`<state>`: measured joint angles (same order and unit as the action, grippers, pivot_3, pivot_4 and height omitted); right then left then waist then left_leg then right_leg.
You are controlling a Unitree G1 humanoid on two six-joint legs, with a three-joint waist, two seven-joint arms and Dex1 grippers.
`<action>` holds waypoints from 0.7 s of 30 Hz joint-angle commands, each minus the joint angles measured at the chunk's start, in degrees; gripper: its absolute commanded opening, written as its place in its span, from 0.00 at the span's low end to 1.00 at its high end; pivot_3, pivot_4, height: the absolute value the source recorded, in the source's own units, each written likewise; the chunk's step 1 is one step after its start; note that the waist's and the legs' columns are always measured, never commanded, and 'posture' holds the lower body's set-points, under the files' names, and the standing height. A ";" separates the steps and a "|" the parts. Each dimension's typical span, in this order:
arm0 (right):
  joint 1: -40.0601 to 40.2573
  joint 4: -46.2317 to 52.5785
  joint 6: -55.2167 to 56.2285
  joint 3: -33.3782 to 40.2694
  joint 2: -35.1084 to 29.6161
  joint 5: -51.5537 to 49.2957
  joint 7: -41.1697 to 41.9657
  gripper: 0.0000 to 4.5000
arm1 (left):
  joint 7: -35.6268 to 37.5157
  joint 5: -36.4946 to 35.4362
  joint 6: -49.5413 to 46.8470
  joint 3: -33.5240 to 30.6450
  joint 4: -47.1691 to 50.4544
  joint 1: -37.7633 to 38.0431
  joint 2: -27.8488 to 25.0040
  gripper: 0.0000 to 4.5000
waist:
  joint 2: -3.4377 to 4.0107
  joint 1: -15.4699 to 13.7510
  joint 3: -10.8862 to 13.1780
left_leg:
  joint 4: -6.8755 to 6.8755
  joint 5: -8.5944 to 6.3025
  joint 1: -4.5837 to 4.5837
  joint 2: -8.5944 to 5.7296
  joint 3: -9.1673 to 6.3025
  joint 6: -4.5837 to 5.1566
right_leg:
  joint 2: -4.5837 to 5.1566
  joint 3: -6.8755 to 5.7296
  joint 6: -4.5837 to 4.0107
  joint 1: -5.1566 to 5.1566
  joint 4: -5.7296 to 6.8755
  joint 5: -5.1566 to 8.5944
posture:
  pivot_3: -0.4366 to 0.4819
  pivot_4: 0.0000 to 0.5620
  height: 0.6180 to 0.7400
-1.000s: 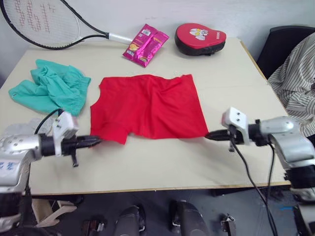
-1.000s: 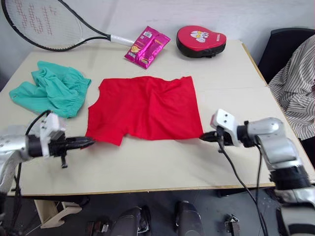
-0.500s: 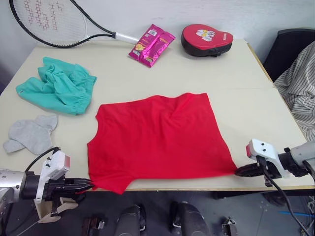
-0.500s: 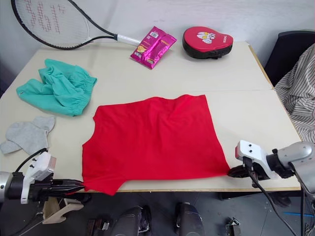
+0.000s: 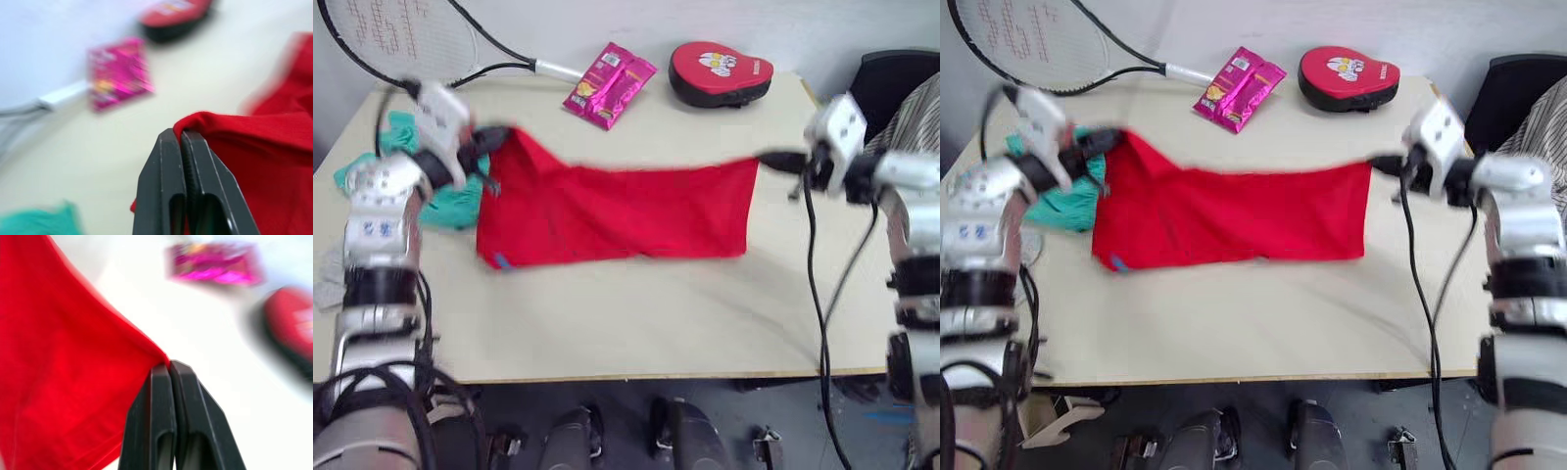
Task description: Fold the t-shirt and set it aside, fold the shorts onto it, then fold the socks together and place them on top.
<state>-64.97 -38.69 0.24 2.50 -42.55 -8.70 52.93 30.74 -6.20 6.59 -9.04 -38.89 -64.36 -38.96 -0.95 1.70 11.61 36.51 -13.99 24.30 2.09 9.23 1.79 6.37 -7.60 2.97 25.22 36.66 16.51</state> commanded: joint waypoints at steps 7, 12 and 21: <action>-12.08 -13.69 35.04 3.63 -4.82 10.96 -23.94 0.00 | -5.48 3.40 30.46 -1.65 -14.42 -21.16 -5.15 0.00 | -0.07 0.00 0.04 | -0.21 -0.23 0.02 -0.24 0.56 0.38 | 0.11 0.05 0.43 0.19 -0.22 0.04 | 0.48 0.27 1.00; 5.36 -6.00 35.12 3.55 -7.39 7.28 -15.45 0.00 | 13.34 -4.19 22.83 0.60 7.77 6.11 -9.22 0.00 | -0.03 0.12 0.01 | -0.03 -0.27 -0.61 -0.26 0.74 0.50 | -0.06 0.29 0.62 -0.46 -0.13 -0.02 | 0.48 0.27 1.00; 48.73 20.87 26.60 0.69 -12.76 2.27 0.40 0.00 | 19.65 -4.06 2.20 -4.65 43.80 61.79 -17.11 0.00 | 0.01 0.94 0.07 | 0.11 -0.43 -1.02 -0.01 0.73 0.40 | 0.11 1.08 0.51 -0.66 0.04 0.07 | 0.48 0.27 1.00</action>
<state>-16.69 -22.80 29.82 -0.33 -52.41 -2.68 52.07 49.49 -7.96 12.98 -9.91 -2.43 -4.54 -54.18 -0.94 2.65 11.68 36.71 -14.45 23.26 2.08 9.96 2.19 6.49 -6.48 3.48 24.55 36.63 16.58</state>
